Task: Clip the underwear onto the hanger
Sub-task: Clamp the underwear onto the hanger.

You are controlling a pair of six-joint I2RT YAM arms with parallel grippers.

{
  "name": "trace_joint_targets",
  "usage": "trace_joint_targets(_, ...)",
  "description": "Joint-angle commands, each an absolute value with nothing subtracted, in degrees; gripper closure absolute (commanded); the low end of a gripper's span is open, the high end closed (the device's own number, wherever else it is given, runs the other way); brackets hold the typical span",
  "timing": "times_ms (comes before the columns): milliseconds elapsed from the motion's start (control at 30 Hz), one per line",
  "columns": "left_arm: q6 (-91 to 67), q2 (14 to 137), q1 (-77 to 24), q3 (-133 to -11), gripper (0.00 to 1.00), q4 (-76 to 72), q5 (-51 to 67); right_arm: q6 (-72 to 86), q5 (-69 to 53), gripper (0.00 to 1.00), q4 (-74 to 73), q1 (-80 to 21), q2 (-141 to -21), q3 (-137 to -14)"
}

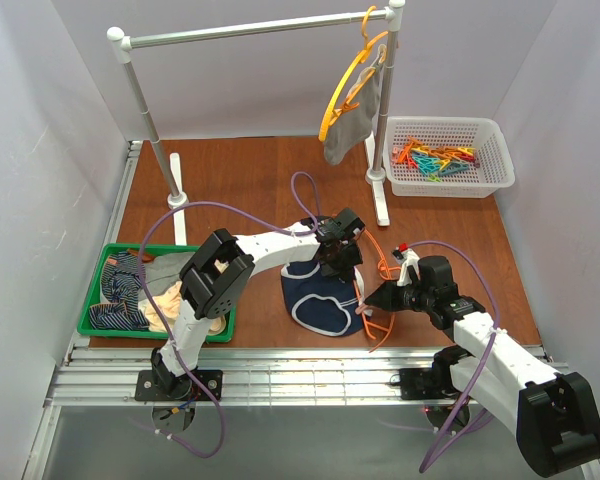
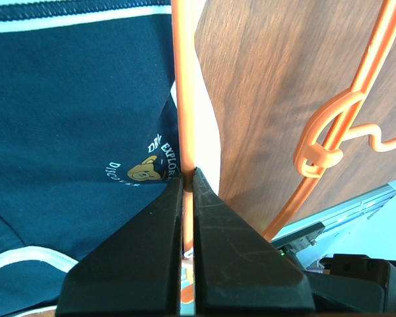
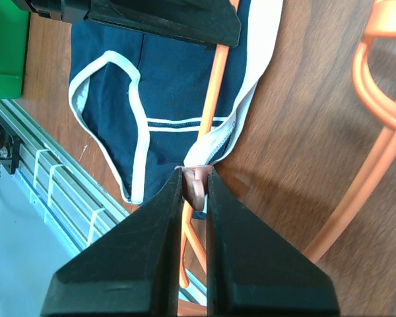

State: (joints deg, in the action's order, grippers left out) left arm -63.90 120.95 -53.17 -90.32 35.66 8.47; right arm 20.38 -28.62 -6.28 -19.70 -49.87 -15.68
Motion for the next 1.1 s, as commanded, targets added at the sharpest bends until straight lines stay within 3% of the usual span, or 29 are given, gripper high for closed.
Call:
trace_joint_targets(0, -64.95, 116.28, -52.82, -90.09, 1.00, 32.52, 10.55, 19.16, -30.23, 0.93, -6.94, -19.69, -50.19, -17.23)
trace_joint_targets(200, -64.95, 115.84, -52.56, -89.83, 1.00, 32.08, 10.72, 18.28, -30.41, 0.78, -8.00, -19.60, -49.83, -17.31)
trace_joint_targets(233, -64.95, 115.75, -52.56, -89.82, 1.00, 32.08, 10.72, 18.19, -30.32, 0.67, -8.52, -19.69, -49.83, -17.40)
trace_joint_targets(300, -64.86, 115.84, -52.47, -89.74, 1.00, 32.08, 11.07, 17.84, -29.88, 0.61, -9.22, -19.60, -49.66, -17.75)
trace_joint_targets(333, -64.69, 115.84, -52.38, -89.74, 1.00, 32.08, 11.16, 17.75, -29.36, 0.48, -9.66, -19.60, -49.48, -17.93)
trace_joint_targets(400, -64.42, 115.93, -52.38, -89.74, 1.00, 31.99, 11.69, 17.40, -28.92, 0.34, -10.37, -19.69, -49.22, -18.54)
trace_joint_targets(533, -63.28, 115.84, -52.21, -89.47, 0.87, 31.82, 12.65, 16.17, -25.94, 0.30, -13.53, -19.43, -47.03, -20.56)
trace_joint_targets(567, -62.59, 115.75, -52.21, -89.39, 0.74, 31.90, 12.83, 16.08, -25.32, 0.30, -15.10, -19.25, -46.59, -21.35)
trace_joint_targets(633, -61.97, 115.58, -52.12, -89.12, 0.62, 31.90, 13.44, 15.73, -24.96, 0.28, -16.17, -19.07, -45.10, -23.10)
trace_joint_targets(700, -60.65, 115.40, -52.12, -89.21, 0.43, 32.43, 13.88, 15.56, -24.35, 0.27, -18.27, -19.16, -44.39, -24.51)
trace_joint_targets(800, -58.46, 114.88, -52.03, -89.38, 0.28, 32.69, 14.41, 15.29, -23.47, 0.25, -20.64, -18.98, -43.42, -27.50)
trace_joint_targets(867, -55.13, 114.44, -51.86, -90.52, 0.22, 33.48, 14.33, 14.86, -21.98, 0.25, -22.32, -18.98, -42.81, -29.87)
trace_joint_targets(1067, -47.56, 109.70, -51.07, -90.45, 0.19, 37.53, 7.31, 11.61, -16.72, 0.23, -24.96, -16.97, -45.87, -39.10)
